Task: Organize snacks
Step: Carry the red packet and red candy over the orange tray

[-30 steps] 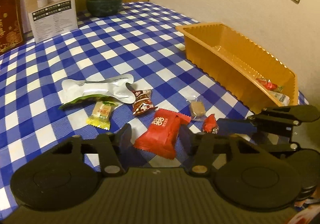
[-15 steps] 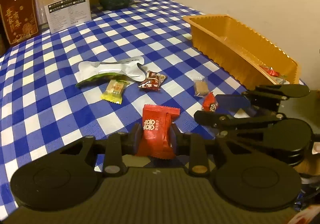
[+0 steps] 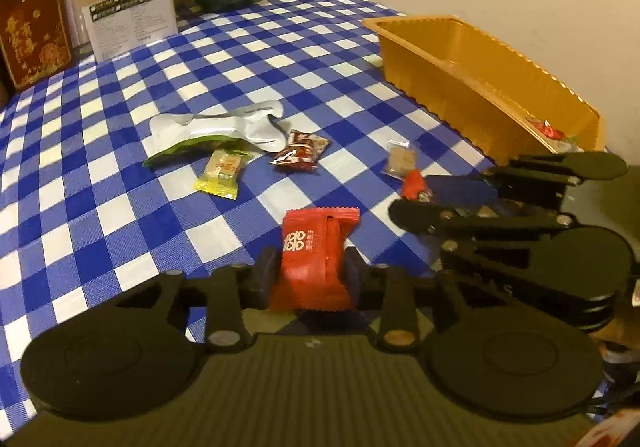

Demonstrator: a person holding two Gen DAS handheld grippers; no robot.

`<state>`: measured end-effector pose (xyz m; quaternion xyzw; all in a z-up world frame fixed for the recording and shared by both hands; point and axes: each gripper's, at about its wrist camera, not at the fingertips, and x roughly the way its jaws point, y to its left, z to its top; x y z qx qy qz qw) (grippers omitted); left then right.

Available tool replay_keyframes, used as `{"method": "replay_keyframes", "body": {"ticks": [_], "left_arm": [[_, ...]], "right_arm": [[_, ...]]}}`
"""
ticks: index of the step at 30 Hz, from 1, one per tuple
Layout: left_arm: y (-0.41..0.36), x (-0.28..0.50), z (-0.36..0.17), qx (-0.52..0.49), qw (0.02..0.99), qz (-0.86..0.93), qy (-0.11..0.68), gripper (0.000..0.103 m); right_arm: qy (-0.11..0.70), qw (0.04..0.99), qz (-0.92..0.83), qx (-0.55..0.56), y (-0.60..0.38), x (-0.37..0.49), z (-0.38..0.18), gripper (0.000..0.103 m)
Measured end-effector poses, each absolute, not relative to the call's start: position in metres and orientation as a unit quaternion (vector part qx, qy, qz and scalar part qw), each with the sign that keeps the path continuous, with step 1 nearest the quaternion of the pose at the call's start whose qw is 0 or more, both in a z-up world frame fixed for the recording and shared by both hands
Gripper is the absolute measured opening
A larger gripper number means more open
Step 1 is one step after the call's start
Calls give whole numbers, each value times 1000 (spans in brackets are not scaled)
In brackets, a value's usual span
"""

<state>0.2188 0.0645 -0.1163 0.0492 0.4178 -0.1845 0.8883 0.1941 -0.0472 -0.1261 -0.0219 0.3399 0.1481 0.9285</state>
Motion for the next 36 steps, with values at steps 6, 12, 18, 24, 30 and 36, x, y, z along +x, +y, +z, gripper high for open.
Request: {"method": "replay_keyframes", "body": {"ticks": [6,12,18,24,30,36], "left_arm": [[61,206,-115,48,890,-162,424,29],[64,190,-101,3,898,-124,422,29],[62,162,-83,-35,906,-83,413,28],[55,133,-60,-54,911,-57,404,28],[44,109,-40,-60,915,-44,396,28],[35,90,-23,-63,920,-38,385,28]], "right_arm": [[333,931,149,-25,-52,188,-119,27],[326,932,157,-12,-58,173,-101,27],[329,931,156,11,-70,148,-82,27],[329,931,156,23,-83,125,-62,27],[332,930,158,31,-95,104,-45,27],[330,930,160,30,-110,87,-31,27]]}}
